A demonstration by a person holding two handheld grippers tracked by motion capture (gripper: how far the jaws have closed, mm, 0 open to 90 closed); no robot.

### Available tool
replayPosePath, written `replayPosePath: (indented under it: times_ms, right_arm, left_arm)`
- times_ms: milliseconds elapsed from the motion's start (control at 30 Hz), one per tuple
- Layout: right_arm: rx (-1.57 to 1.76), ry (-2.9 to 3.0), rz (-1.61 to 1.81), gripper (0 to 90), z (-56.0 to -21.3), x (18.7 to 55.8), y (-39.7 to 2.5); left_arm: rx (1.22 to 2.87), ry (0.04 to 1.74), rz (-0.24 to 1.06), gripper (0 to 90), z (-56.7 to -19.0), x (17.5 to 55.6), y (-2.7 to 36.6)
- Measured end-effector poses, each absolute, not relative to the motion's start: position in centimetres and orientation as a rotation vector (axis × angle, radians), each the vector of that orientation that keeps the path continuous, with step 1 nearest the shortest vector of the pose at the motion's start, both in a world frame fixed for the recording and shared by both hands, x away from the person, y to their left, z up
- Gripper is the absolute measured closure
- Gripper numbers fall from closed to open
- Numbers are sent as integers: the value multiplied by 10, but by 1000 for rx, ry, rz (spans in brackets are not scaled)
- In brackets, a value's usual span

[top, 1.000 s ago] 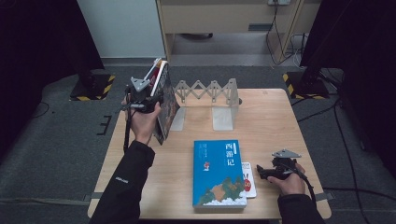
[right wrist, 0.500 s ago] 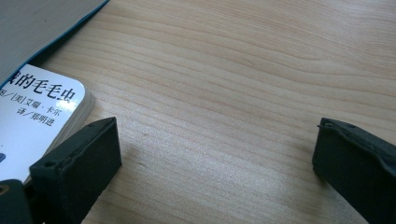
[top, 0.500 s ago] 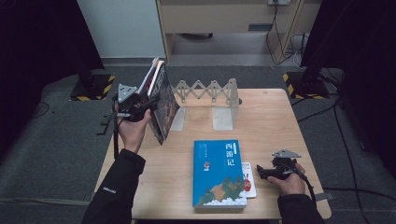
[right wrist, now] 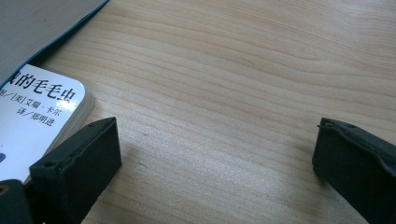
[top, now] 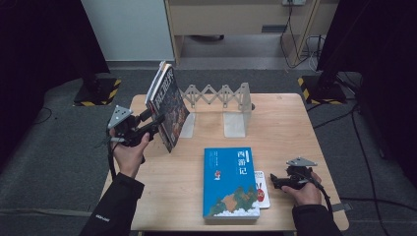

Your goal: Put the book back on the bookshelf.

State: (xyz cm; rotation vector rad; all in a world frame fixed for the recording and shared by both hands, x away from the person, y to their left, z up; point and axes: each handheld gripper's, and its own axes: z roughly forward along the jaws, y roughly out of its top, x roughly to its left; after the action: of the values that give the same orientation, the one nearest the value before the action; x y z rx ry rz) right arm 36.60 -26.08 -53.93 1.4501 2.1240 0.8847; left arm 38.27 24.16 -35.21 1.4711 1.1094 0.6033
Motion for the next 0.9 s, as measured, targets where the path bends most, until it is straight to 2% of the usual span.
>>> replayPosePath:
  times_ms: [433,900]
  right_arm:
    - [1450,2126,885,9,-539,366,-261]
    - [1447,2128,885,6,-539,366,-261]
  left_arm:
    - [1510,1118,517,381,-389,362,246]
    - [1613,1113,431,361,-428,360,221]
